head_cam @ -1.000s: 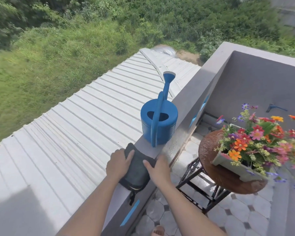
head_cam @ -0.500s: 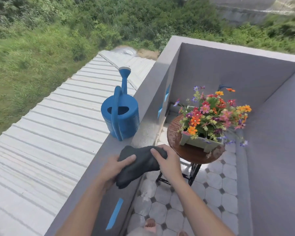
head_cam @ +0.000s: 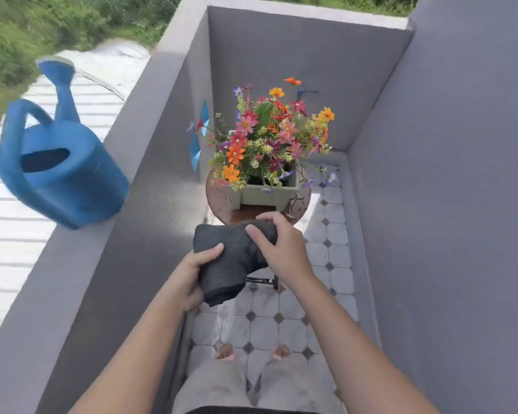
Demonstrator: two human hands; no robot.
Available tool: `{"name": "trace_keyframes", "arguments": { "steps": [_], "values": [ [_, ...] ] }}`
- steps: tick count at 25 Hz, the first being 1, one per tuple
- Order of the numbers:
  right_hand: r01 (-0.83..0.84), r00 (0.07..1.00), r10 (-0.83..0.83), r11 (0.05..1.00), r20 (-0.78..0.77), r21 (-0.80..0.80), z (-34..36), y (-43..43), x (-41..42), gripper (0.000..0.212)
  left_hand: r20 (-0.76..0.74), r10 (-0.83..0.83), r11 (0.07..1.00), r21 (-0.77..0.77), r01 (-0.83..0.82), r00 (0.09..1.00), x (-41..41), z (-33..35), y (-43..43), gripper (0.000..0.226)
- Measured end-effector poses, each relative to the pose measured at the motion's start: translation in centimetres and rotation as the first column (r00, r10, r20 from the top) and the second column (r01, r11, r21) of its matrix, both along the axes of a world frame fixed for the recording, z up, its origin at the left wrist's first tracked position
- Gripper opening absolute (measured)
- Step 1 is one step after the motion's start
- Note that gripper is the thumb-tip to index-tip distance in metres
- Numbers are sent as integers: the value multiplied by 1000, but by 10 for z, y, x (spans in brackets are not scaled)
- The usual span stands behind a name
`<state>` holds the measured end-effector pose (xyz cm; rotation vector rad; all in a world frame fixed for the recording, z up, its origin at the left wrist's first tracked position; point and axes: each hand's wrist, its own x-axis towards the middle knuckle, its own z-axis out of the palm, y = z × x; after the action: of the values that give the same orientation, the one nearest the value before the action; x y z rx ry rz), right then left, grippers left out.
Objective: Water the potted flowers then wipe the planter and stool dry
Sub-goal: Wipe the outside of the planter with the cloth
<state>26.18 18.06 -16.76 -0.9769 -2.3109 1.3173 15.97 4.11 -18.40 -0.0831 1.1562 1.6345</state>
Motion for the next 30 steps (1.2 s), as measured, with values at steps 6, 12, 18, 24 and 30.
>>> {"name": "trace_keyframes", "arguments": {
  "steps": [6,12,18,24,30],
  "values": [
    [-208,970,111,844,218,495,-33,35,-7,49,82,406,914,-66,-401,910,7,-28,37,20],
    [-228,958,8,634,288,739,-45,93,-44,47,-259,651,691,-189,-698,714,-25,-33,104,13],
    [-346,924,41,509,380,788,-35,116,-59,21,-433,466,756,-258,-602,772,-47,-45,144,18],
    [-244,970,145,512,197,824,-29,149,-71,12,-554,441,786,-140,-601,706,-60,-27,160,16],
    [-289,954,226,499,199,817,-2,187,-93,29,-804,249,862,-70,-501,540,-87,-31,199,71]
  ]
}}
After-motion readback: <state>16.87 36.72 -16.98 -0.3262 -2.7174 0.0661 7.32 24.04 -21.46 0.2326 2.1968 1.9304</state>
